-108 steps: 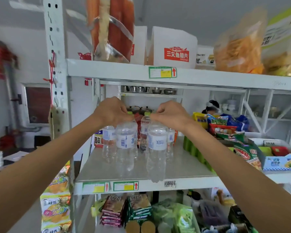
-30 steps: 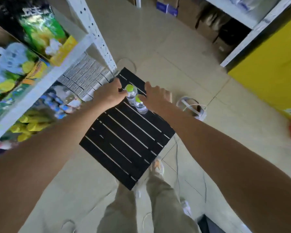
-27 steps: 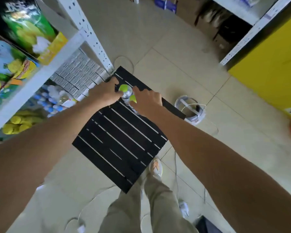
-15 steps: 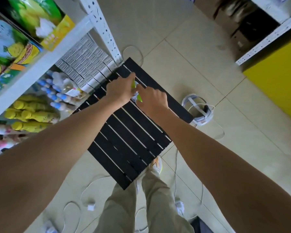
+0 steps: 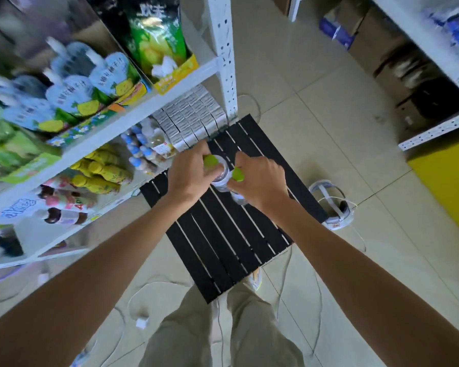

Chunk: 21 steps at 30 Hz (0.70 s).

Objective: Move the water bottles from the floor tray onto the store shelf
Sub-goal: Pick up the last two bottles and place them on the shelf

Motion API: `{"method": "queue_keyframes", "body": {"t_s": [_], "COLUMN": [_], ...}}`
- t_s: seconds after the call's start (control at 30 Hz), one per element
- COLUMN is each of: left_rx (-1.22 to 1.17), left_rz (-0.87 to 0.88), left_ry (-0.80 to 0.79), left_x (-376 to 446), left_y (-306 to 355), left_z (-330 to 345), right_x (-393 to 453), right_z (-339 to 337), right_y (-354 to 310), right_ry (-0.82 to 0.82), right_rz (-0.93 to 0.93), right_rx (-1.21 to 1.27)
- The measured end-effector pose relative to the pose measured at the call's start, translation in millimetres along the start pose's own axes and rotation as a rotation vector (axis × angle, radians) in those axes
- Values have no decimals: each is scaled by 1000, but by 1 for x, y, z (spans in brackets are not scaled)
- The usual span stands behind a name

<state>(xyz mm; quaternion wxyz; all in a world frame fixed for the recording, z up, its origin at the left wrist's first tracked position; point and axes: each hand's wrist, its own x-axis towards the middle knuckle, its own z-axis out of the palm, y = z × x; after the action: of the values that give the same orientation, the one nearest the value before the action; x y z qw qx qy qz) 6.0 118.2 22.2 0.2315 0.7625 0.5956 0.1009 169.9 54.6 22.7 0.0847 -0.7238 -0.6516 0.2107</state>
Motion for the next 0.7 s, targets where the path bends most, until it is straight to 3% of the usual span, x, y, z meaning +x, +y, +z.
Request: {"method": "queue_keyframes", "body": {"t_s": [0.23, 0.37, 0.47, 0.6, 0.7], "left_rx": [-172, -270, -335, -400, -476], "left_rz": [-147, -186, -128, 28, 177], "left_ry": [206, 341, 445, 581, 616], "left_x": [-59, -106, -144, -200, -237], "left_y": [-40, -45, -54, -90, -118], "left_z": [-151, -277, -397, -564, -672], "right_x": [-21, -42, -60, -87, -98], "right_z": [-99, -169, -229, -292, -331], "right_y": [-120, -219, -310, -448, -549], "right_ry": [10, 122, 165, 351, 427], "right_rz": [-140, -288, -323, -433, -534], "right_rx": [59, 43, -4, -58, 96]}}
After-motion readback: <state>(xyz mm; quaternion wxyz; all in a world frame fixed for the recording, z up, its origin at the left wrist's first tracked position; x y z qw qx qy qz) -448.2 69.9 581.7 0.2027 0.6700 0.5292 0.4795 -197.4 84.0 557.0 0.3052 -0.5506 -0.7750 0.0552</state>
